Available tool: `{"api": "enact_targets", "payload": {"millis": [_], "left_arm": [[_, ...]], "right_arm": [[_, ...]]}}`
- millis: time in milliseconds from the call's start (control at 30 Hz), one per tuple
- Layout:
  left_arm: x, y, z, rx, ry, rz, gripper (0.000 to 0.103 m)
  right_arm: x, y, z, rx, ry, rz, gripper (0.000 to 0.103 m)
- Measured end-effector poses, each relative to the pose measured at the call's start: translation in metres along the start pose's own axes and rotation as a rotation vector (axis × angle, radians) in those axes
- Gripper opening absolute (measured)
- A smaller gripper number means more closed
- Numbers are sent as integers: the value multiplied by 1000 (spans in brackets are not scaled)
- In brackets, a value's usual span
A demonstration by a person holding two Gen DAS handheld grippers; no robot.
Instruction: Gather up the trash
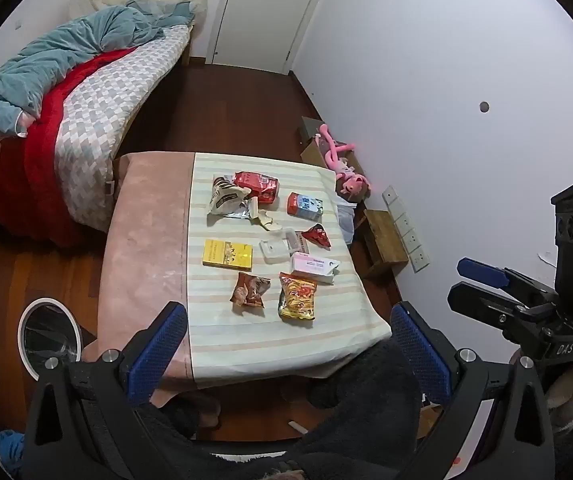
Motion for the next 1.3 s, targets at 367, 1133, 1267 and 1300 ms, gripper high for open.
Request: {"api": "enact_targets", "payload": {"millis": [367, 1133, 1267, 1300], "left_arm": [[10, -20, -6, -5, 11, -25, 103], [4, -5, -5, -10, -1, -13, 103], [4, -4, -4, -13, -2, -13, 103], [5, -4, -5, -12, -2, -13, 103]], "right_arm": [[-2, -2, -1, -2, -4, -16, 103], [0, -1, 3, -22, -11, -23, 103], [-1, 1, 2, -29, -12, -17, 103], [-2, 1, 2, -29, -12, -18, 103]]}}
Point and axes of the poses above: each gripper's, at about its wrist camera, not at the fingertips, and z roughly against the way its jaws point, y to its left, x to its top, the point moved 2 cm from there along -z, roughly the way its jaws point, and after that the axes turned 14 degrees about -x, right-handed, at the moved point
